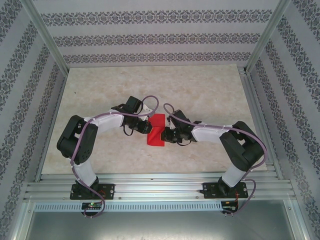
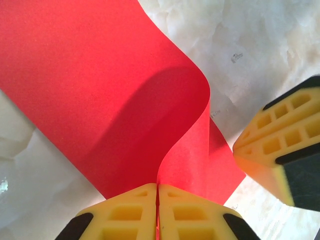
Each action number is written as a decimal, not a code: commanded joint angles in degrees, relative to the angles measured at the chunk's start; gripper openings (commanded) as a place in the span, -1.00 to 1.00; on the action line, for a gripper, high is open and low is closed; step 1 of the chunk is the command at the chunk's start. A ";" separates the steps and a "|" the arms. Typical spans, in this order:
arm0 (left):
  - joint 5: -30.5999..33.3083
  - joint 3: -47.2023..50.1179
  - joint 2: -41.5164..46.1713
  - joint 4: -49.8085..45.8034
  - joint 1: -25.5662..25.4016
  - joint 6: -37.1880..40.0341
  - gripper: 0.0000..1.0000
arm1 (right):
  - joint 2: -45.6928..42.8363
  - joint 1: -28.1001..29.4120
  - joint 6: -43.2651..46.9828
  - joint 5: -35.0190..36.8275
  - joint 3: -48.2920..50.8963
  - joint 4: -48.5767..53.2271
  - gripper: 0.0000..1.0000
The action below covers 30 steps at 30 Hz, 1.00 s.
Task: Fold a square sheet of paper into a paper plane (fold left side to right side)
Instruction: Fold the triangle a second time at the center of the table.
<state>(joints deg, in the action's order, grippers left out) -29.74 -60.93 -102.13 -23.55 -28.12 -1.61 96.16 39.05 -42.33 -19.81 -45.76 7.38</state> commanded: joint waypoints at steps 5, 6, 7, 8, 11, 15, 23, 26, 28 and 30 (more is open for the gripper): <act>-0.21 -1.23 -1.66 -0.79 0.89 1.78 -0.77 | 1.41 2.67 -3.81 -0.38 2.94 -3.44 -0.78; 0.21 -1.21 -1.78 -0.92 1.02 1.79 -0.76 | 1.40 2.71 -3.82 0.35 2.98 -2.56 -0.78; 0.49 -1.32 -1.92 -0.97 1.00 1.78 -0.76 | 1.31 2.67 -3.54 1.12 2.89 -1.52 -0.78; 1.04 -1.32 -2.06 -1.06 1.10 1.79 -0.76 | 1.31 2.64 -2.87 1.99 2.55 0.03 -0.78; 1.26 -1.73 -2.79 -1.41 1.22 2.11 -0.75 | 1.48 2.66 -1.04 3.92 1.41 3.97 -0.78; 1.00 -2.26 -3.87 -1.52 1.16 2.40 -0.75 | 1.88 2.77 0.29 4.97 0.63 5.78 -0.78; 0.58 -3.72 -5.21 -1.67 1.22 2.43 -0.75 | 2.63 2.72 0.95 4.96 0.19 6.18 -0.78; 0.02 -4.01 -5.62 -1.54 1.20 2.39 -0.74 | 2.76 2.76 1.02 4.95 0.05 6.23 -0.78; -0.14 -4.18 -5.96 -1.50 1.19 2.40 -0.75 | 2.89 2.75 1.11 4.81 -0.02 6.19 -0.78; -0.09 -4.27 -6.23 -1.50 1.14 2.41 -0.75 | 2.98 2.75 1.16 4.78 0.03 6.18 -0.78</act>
<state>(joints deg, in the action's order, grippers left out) -29.28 -63.94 -106.78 -24.60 -27.42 -0.43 97.14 41.25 -42.28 -18.02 -45.76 10.76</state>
